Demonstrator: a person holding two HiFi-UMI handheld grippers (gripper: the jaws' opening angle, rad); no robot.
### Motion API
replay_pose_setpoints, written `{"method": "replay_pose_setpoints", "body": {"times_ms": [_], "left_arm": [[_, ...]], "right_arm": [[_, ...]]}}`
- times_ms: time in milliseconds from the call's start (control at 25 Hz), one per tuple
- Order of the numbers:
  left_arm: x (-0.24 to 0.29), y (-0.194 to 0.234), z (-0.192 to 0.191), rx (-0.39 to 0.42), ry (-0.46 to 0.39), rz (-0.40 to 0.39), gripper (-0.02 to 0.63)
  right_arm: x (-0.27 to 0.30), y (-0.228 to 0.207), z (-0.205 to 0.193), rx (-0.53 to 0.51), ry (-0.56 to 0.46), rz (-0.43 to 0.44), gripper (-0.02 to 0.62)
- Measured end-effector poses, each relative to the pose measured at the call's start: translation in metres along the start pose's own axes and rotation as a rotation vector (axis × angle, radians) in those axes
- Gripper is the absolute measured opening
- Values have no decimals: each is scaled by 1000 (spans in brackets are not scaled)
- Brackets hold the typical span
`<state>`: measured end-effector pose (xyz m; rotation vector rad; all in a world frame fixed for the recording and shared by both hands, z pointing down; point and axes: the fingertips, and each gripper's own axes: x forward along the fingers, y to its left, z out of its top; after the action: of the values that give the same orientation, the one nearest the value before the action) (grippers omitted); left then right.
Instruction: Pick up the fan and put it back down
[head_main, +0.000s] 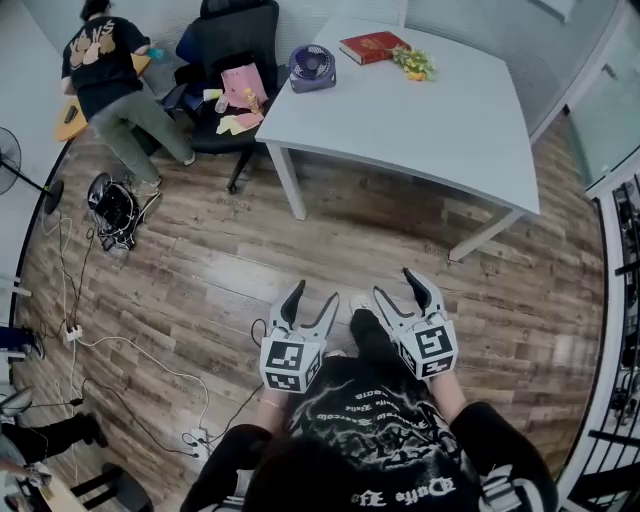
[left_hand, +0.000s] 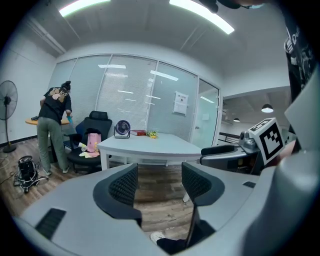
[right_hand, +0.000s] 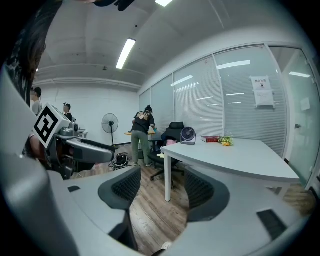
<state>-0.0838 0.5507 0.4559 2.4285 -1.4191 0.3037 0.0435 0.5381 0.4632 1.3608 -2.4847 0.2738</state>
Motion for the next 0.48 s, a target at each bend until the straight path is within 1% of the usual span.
{"method": "replay_pose_setpoints", "body": {"times_ms": [240,480], "left_arm": [[27,26,21,-12,-24,53,284],[59,39,33,-40,-8,103,284]], "right_arm": [[41,-20,14,-30,0,35,279],[79,-50,36,-65,0,75,279]]}}
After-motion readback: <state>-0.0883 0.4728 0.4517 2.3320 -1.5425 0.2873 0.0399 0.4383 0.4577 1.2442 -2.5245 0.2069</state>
